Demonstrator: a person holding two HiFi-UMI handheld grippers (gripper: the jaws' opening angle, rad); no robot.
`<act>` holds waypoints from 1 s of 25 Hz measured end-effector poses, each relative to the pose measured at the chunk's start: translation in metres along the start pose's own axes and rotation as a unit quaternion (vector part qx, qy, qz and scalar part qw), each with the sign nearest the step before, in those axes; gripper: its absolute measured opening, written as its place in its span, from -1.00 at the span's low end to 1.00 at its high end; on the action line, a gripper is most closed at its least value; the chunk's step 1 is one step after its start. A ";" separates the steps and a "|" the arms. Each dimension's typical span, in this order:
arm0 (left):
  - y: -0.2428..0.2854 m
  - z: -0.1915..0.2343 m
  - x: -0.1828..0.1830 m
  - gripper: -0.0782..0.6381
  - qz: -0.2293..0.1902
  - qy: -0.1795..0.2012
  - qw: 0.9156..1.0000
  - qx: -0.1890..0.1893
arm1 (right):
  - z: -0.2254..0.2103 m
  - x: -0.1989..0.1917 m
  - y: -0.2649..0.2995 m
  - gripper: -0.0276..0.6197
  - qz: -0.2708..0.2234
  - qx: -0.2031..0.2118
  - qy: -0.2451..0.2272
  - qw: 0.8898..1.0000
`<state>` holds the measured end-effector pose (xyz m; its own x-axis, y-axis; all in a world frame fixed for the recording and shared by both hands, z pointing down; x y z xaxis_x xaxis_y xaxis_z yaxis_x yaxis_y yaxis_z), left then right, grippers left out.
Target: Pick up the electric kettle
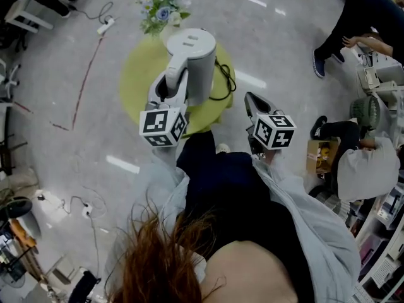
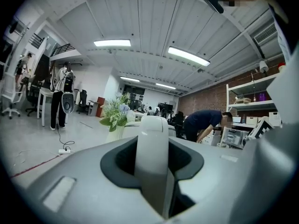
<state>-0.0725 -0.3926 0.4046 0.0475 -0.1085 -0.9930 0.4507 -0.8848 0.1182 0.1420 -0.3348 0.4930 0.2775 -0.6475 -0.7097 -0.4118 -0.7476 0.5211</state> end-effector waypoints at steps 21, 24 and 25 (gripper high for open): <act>-0.066 0.029 -0.012 -0.34 0.013 -0.014 0.995 0.102 | 0.038 0.002 0.031 -0.91 0.025 0.078 -0.043 0.996; -0.083 0.035 -0.013 -0.34 0.009 -0.028 0.992 0.126 | 0.043 0.002 0.034 -0.91 0.030 0.089 -0.049 0.994; -0.089 0.037 -0.013 -0.34 0.007 -0.030 0.991 0.134 | 0.045 0.002 0.036 -0.91 0.031 0.092 -0.051 0.994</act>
<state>-0.1463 -0.3291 0.4072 -0.0047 -0.1409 -0.9900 0.1973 -0.9707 0.1372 0.0886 -0.3561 0.4886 0.1605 -0.6667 -0.7279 -0.5802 -0.6603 0.4769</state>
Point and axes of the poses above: the fingertips, and each gripper's own axes: y forward along the fingers, z to its left, x out of its top, the point moved 2 cm from there along -y, backward along the fingers, and after that the axes turned 11 degrees about y, right-handed, at the moved point
